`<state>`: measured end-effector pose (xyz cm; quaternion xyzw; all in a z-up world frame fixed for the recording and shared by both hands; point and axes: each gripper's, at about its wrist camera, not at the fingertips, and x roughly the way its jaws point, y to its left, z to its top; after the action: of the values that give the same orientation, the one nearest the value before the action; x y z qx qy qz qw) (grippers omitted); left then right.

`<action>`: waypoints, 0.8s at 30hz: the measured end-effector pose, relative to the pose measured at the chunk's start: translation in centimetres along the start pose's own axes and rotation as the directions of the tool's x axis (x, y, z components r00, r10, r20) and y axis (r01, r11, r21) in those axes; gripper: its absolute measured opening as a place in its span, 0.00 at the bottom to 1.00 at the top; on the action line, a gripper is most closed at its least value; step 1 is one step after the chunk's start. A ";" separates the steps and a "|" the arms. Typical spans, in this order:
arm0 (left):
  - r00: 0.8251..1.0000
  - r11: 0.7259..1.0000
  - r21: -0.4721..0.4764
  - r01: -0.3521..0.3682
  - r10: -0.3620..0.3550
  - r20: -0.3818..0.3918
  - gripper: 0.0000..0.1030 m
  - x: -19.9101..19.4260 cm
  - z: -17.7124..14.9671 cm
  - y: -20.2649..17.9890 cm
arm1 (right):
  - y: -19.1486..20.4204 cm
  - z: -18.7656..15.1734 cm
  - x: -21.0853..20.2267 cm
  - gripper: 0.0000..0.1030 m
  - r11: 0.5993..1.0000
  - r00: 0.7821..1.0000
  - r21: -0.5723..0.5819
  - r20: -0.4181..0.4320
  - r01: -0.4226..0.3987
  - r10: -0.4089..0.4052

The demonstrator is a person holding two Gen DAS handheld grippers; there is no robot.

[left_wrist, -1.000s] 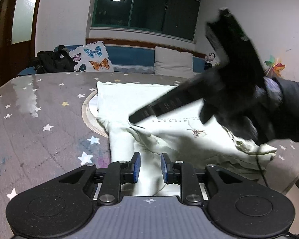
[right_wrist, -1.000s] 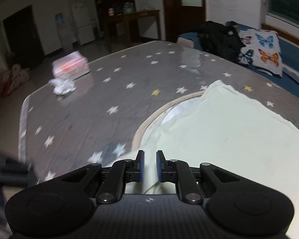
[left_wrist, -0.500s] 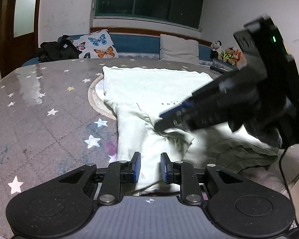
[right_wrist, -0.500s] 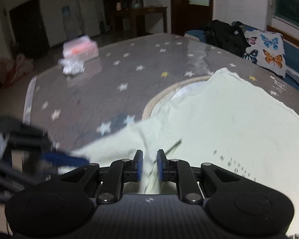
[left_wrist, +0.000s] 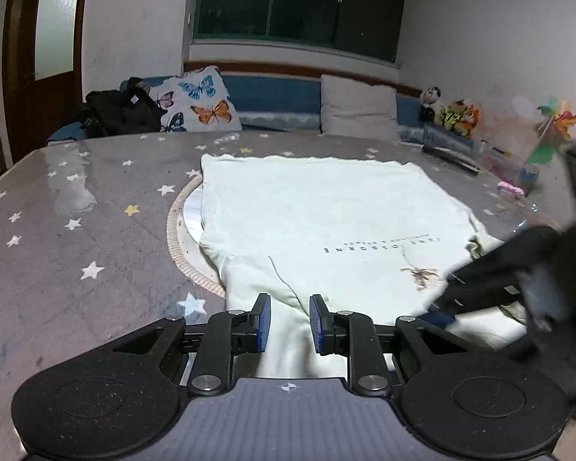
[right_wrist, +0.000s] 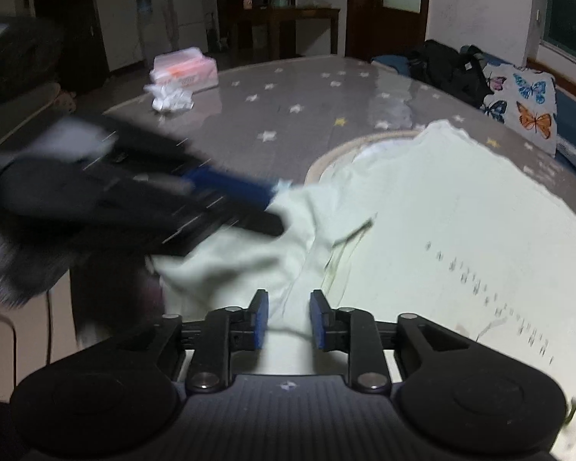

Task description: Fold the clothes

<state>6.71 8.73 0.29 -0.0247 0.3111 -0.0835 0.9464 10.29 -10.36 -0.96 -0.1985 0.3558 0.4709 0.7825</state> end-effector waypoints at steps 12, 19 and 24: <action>0.999 0.998 0.057 -0.024 0.027 -0.045 0.21 2.6 -0.1 -1.0 | -0.2 -2.9 -3.6 0.40 0.996 0.999 0.075 0.034 0.040 -0.043; 0.998 0.995 0.094 -0.031 0.036 -0.048 0.21 2.3 -0.3 -1.5 | -1.7 -5.7 -7.2 0.43 0.971 0.988 0.210 0.079 0.111 -0.130; 0.997 0.994 0.099 -0.035 0.041 -0.061 0.21 2.1 0.0 -1.6 | -2.9 -7.1 -8.6 0.43 0.950 0.982 0.288 0.108 0.121 -0.157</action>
<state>8.15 6.74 -0.80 0.0305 0.3368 -0.0813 0.9376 7.56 -21.48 0.61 -0.0795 0.3524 0.3713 0.8554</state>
